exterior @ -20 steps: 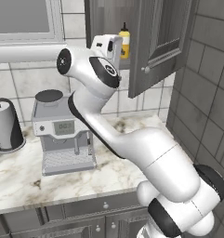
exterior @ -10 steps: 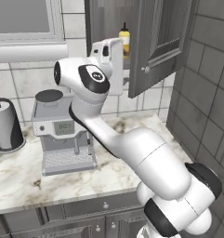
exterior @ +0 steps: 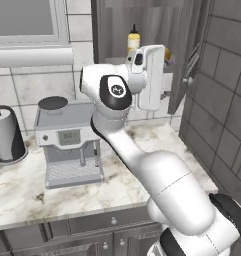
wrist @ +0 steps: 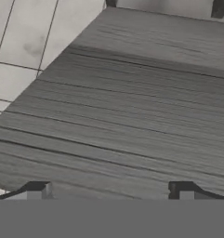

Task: The dining table condiment station is running low on mustard. Refill the condiment station by opening the cabinet and taking the mustard from the cabinet and placing it on the dining table.

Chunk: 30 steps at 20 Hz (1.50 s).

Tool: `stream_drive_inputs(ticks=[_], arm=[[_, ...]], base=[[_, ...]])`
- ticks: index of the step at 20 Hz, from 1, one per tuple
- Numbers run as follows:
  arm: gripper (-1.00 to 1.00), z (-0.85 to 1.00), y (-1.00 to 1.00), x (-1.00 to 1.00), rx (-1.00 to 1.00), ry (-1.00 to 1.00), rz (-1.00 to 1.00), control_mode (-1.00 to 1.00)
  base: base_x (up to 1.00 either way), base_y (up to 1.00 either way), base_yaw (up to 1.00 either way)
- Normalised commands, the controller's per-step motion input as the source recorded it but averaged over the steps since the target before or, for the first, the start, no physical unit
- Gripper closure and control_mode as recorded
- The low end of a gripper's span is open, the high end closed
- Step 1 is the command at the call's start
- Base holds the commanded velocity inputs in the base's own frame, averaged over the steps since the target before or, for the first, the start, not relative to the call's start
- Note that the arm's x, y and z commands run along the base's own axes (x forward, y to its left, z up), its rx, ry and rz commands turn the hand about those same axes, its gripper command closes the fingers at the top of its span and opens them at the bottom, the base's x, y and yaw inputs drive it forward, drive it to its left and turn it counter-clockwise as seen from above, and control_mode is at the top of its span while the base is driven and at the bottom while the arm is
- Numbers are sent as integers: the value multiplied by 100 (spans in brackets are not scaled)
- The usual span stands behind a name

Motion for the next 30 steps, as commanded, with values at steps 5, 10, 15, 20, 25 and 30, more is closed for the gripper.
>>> stream_drive_inputs(ticks=[5, 10, 15, 20, 25, 30], arm=[[-100, 0, -100, -94, 0, -1, -24, -100], [-100, 0, -100, -47, 0, 0, -17, -100], [-100, -6, -100, -11, 2, -2, -5, -100], [-100, -20, -83, 0, 6, -7, 0, -100], [-100, -23, -8, -16, 2, -31, 7, -100], [-100, 1, 47, -27, 2, -47, 14, -100]], base=[[0, 0, 0], [0, 0, 0], [0, 0, 0], [0, 0, 0], [0, 0, 0], [0, 0, 0]])
